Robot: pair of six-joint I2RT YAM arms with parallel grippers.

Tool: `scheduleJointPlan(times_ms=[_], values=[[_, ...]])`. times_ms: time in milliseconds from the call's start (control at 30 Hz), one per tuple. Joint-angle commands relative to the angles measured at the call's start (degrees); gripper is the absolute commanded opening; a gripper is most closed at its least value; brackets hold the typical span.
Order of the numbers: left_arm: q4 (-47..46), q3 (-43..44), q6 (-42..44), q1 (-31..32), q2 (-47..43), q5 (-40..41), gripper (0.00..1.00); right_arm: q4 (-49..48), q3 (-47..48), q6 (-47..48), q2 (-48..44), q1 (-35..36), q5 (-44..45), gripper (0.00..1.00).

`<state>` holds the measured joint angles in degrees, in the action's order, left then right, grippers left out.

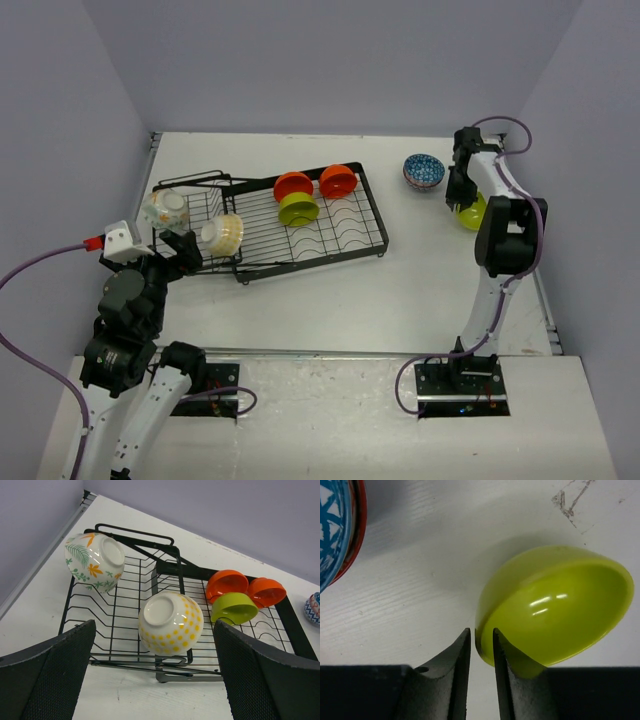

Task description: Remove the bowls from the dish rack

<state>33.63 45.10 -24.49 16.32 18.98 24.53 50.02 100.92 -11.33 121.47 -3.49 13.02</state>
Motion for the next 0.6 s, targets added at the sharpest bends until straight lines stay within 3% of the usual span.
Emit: scheduleJointPlan(times_ms=[0,100,367,567], values=[[-0.9,0.2,-0.3,0.4,-0.3,1.0,1.0,1.6,2.8,0.5,-0.4,0.1,2.5,0.27],[-1.0,0.2,-0.3,0.4,-0.2,1.0,1.0,1.1,2.6,0.2,-1.5,0.1,2.8,0.39],[-1.0,0.3,-0.3,0.4,-0.2,1.2,1.0,-1.5,-0.2,-1.2,-8.9,3.0,4.4,0.47],[-0.8,0.3,-0.5,0.4,0.2,1.8,1.0,-12.7,-9.9,-1.7,-24.8,19.5,11.9,0.66]])
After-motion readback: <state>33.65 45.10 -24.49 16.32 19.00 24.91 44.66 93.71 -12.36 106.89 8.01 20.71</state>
